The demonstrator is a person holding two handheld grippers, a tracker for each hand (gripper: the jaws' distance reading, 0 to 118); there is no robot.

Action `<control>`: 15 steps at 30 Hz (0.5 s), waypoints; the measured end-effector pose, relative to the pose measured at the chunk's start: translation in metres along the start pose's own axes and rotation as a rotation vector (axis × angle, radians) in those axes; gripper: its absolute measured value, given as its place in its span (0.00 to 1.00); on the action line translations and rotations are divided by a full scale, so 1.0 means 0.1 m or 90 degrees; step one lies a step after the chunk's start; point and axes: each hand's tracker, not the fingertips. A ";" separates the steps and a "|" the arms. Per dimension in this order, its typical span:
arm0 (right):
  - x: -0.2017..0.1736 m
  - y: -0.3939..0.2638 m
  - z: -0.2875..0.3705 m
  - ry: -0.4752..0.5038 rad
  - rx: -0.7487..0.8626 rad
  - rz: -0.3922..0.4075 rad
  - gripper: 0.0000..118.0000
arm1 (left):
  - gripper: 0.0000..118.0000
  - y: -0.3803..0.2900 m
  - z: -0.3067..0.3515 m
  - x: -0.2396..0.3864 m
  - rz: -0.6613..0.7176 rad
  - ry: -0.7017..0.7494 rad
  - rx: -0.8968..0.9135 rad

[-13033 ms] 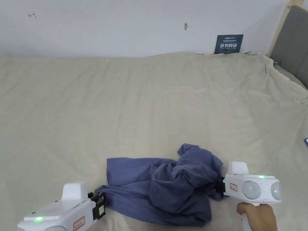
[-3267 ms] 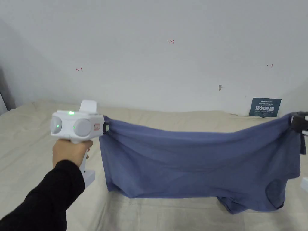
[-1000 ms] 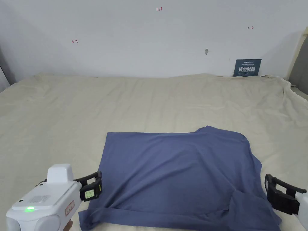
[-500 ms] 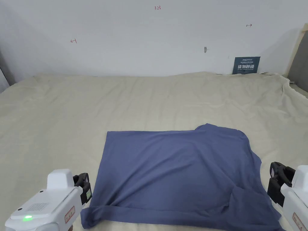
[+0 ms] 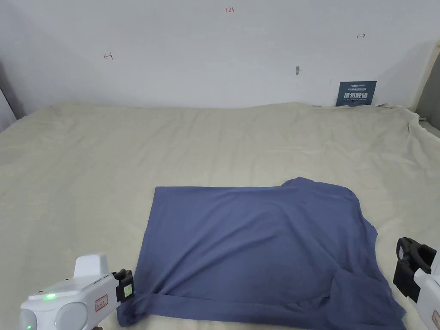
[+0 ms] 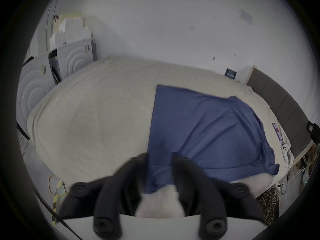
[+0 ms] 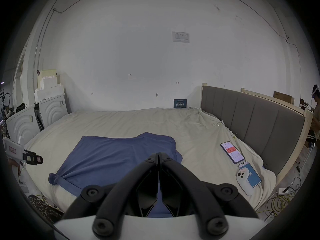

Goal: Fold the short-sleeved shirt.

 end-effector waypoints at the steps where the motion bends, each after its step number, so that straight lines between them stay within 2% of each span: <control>1: 0.09 0.02 0.00 -0.001 -0.001 -0.002 0.00 | 0.50 0.00 -0.09 -0.04 0.007 -0.001 -0.027; 2: 0.11 0.02 0.00 -0.003 -0.003 -0.003 0.00 | 0.62 -0.01 -0.20 -0.08 0.016 0.007 -0.056; 3: 0.11 0.01 -0.01 -0.004 -0.006 -0.003 0.00 | 0.64 -0.05 -0.28 -0.11 0.024 0.012 -0.072; 7: 0.17 -0.02 -0.05 -0.009 -0.015 -0.006 0.00 | 0.67 -0.19 -0.55 -0.18 0.019 0.017 -0.104; 11: 0.18 -0.04 -0.06 -0.009 -0.026 -0.009 0.00 | 0.65 -0.30 -0.74 -0.21 0.013 0.033 -0.128; 12: 0.18 -0.05 -0.07 -0.007 -0.029 -0.011 0.00 | 0.60 -0.31 -0.77 -0.21 0.014 0.032 -0.127; 13: 0.17 -0.05 -0.06 -0.008 -0.030 -0.012 0.00 | 0.51 -0.32 -0.78 -0.22 0.015 0.032 -0.129; 14: 0.17 -0.05 -0.06 -0.008 -0.032 -0.012 0.00 | 0.36 -0.32 -0.80 -0.21 0.016 0.028 -0.130; 15: 0.17 -0.06 -0.06 -0.008 -0.034 -0.011 0.00 | 0.16 -0.35 -0.81 -0.21 0.010 0.019 -0.132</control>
